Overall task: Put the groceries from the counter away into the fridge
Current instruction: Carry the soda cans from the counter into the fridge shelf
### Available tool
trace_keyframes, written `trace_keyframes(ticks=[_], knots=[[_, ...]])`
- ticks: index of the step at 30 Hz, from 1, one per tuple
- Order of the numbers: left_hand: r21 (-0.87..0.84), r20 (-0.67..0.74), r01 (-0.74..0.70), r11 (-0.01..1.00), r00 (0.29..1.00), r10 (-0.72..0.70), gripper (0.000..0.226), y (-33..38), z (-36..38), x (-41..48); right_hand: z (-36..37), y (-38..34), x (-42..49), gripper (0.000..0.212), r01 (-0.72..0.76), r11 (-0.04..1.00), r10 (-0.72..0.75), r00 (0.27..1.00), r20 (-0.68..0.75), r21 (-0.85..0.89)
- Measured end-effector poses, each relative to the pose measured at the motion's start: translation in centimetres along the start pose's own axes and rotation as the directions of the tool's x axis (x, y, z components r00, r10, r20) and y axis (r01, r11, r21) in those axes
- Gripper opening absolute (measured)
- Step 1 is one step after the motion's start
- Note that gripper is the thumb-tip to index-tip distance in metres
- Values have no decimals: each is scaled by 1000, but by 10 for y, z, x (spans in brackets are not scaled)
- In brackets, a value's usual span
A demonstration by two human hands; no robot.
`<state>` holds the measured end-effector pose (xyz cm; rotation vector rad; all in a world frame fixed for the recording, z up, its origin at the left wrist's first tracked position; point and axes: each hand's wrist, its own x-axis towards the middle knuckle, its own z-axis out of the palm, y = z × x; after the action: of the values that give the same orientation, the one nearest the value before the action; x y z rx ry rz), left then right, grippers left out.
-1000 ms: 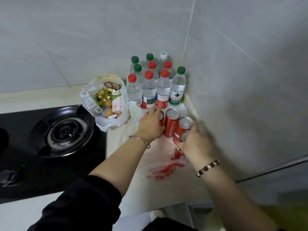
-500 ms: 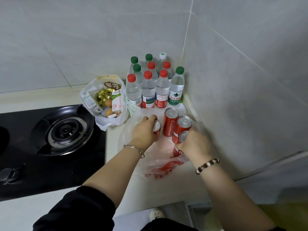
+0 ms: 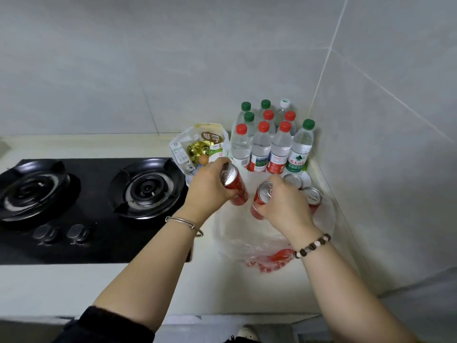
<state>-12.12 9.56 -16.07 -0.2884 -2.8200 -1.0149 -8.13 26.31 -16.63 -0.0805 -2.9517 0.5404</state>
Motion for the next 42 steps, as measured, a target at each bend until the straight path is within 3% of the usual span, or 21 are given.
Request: trace_keyframes(ticks=[9,15,18,21,25,30,38,42], knots=[[-97,-250,169,981,950,-188,70,-51,-109,-69,13,-125,-5,62,263,913,-260,964,-52,312],[-299,-383,298,907,833,-400,78,-87,-172,-155,32,-215,-38,70,347,766,-445,894,57,541],[-349,-439,373,860,746,-501,81,-101,-197,-205,43,-257,-62,63,358,684,-570,806,160,636],[-385,-517,454,803,615,-595,77,-108,-210,-263,53,-292,-92,53,366,581,-716,656,241,727],[-516,-613,508,690,344,-712,63,-106,-209,-354,71,-332,-142,52,357,454,-864,401,305,816],[-654,-650,501,567,11,-760,58,-78,-186,-462,89,-363,-236,60,319,354,-934,78,348,879],[-782,-617,435,446,-436,-655,58,11,-147,-627,69,-366,-427,59,238,181,-882,-391,265,954],[-788,-615,437,434,-588,-525,58,69,-133,-707,43,-356,-531,53,180,75,-808,-565,165,981]])
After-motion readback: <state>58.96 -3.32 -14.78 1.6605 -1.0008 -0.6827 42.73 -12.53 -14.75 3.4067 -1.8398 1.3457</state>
